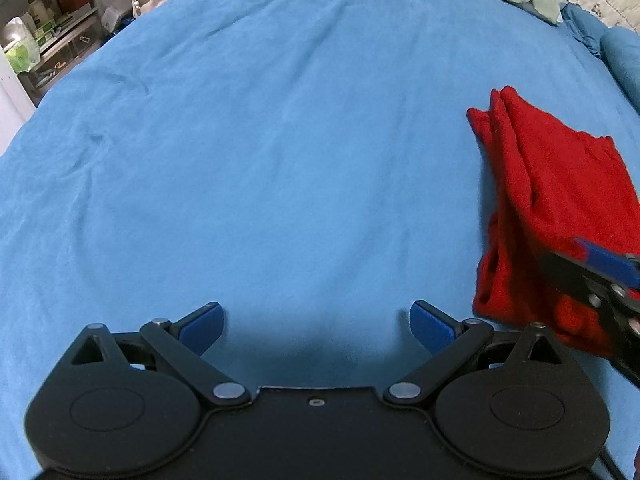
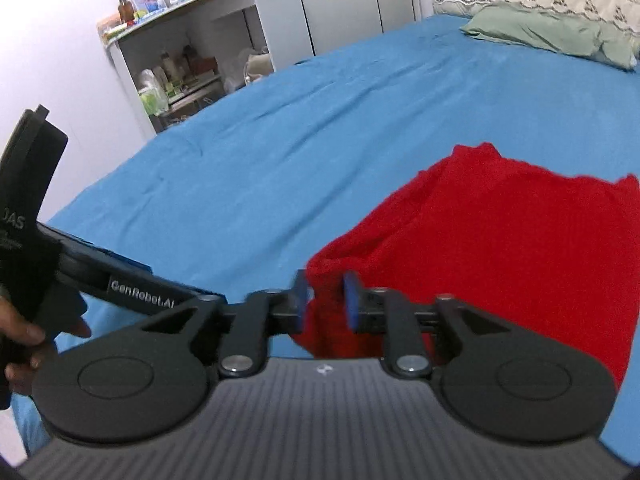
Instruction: Fold small clothes
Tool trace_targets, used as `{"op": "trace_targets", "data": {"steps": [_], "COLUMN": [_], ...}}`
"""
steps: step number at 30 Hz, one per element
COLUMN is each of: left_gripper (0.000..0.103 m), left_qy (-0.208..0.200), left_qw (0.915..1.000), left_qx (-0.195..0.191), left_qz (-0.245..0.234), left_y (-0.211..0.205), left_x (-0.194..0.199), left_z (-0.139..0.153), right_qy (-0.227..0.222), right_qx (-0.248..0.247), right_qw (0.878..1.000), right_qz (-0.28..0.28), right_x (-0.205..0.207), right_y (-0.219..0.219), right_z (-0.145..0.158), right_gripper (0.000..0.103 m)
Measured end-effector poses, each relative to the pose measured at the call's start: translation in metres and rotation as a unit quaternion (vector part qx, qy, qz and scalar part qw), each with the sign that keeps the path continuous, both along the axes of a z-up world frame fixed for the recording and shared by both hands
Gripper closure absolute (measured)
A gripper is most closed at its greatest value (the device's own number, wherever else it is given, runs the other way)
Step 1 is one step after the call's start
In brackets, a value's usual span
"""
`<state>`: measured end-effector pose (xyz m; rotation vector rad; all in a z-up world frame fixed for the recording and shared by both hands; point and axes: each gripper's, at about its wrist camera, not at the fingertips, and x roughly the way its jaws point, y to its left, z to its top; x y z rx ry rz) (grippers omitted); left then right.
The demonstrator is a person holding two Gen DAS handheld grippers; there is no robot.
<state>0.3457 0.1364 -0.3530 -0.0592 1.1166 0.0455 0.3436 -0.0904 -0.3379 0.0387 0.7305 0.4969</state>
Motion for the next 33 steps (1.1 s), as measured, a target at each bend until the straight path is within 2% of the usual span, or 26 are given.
{"op": "trace_targets", "data": {"steps": [2, 10, 13, 15, 19, 22, 25, 27, 31, 32, 33], "left_gripper": [0.002, 0.002, 0.002, 0.002, 0.002, 0.002, 0.002, 0.004, 0.006, 0.006, 0.006], "left_qy": [-0.002, -0.021, -0.029, -0.031, -0.031, -0.031, -0.026, -0.02, -0.014, -0.014, -0.014], "left_qw": [1.0, 0.9996, 0.999, 0.9986, 0.998, 0.9974, 0.9972, 0.9975, 0.9979, 0.998, 0.998], "left_qx": [0.0, -0.009, -0.011, -0.013, -0.027, -0.032, -0.028, -0.023, -0.022, -0.022, -0.023], "left_qz": [-0.001, -0.019, -0.033, -0.04, -0.048, -0.056, -0.063, -0.064, -0.06, -0.058, -0.058], "left_y": [-0.001, -0.026, -0.038, -0.045, -0.06, -0.069, -0.078, -0.084, -0.087, -0.087, -0.086], "left_x": [0.002, 0.009, 0.011, 0.011, 0.014, 0.017, 0.02, 0.024, 0.029, 0.03, 0.03], "left_z": [-0.001, 0.023, 0.032, 0.036, 0.035, 0.029, 0.017, 0.01, 0.0, 0.0, 0.0], "right_qy": [-0.021, -0.049, -0.051, -0.047, -0.012, 0.024, 0.046, 0.057, 0.059, 0.059, 0.06], "right_qx": [-0.005, -0.01, -0.009, -0.014, -0.053, -0.055, -0.066, -0.066, -0.069, -0.069, -0.069], "right_qw": [1.0, 0.998, 0.996, 0.995, 0.988, 0.98, 0.974, 0.972, 0.97, 0.97, 0.97], "right_qz": [-0.011, -0.041, -0.067, -0.089, -0.142, -0.191, -0.213, -0.219, -0.224, -0.224, -0.226], "right_x": [-0.01, -0.056, -0.078, -0.093, -0.109, -0.111, -0.105, -0.1, -0.089, -0.087, -0.085], "right_y": [-0.006, -0.046, -0.068, -0.081, -0.096, -0.108, -0.111, -0.109, -0.107, -0.107, -0.108], "right_z": [0.008, 0.06, 0.078, 0.082, 0.058, 0.024, -0.004, -0.016, -0.027, -0.027, -0.027], "right_gripper": [0.029, 0.027, 0.016, 0.008, 0.007, 0.01, 0.015, 0.022, 0.024, 0.028, 0.04]}}
